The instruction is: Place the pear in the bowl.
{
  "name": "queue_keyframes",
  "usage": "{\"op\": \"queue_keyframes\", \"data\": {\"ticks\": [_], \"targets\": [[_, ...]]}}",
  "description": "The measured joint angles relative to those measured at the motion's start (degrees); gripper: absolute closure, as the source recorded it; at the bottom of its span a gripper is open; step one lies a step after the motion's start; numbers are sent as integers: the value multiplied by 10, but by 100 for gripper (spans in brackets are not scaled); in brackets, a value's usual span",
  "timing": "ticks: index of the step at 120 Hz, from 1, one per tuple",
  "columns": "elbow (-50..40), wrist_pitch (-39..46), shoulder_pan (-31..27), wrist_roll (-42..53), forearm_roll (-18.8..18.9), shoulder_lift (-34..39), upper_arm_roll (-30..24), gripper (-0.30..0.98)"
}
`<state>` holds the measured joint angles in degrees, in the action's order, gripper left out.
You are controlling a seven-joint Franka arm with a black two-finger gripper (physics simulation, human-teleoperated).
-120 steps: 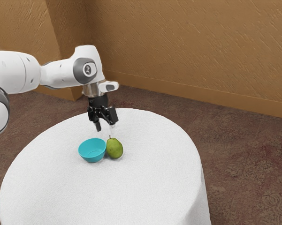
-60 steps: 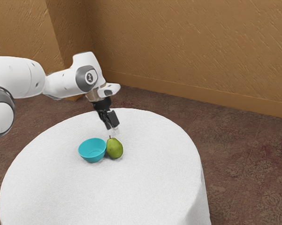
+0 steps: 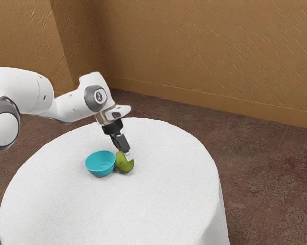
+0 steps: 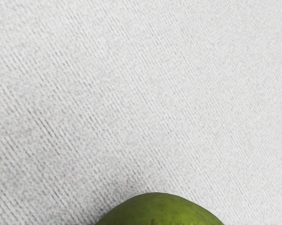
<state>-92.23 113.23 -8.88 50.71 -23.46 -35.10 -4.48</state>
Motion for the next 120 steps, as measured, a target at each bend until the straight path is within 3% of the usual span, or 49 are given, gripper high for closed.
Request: {"op": "queue_keyframes", "data": {"ticks": [51,120], "targets": [[-7,-11,0,37,-2,2,0,5],[-5,-14,0,56,1,8,1,37]]}}
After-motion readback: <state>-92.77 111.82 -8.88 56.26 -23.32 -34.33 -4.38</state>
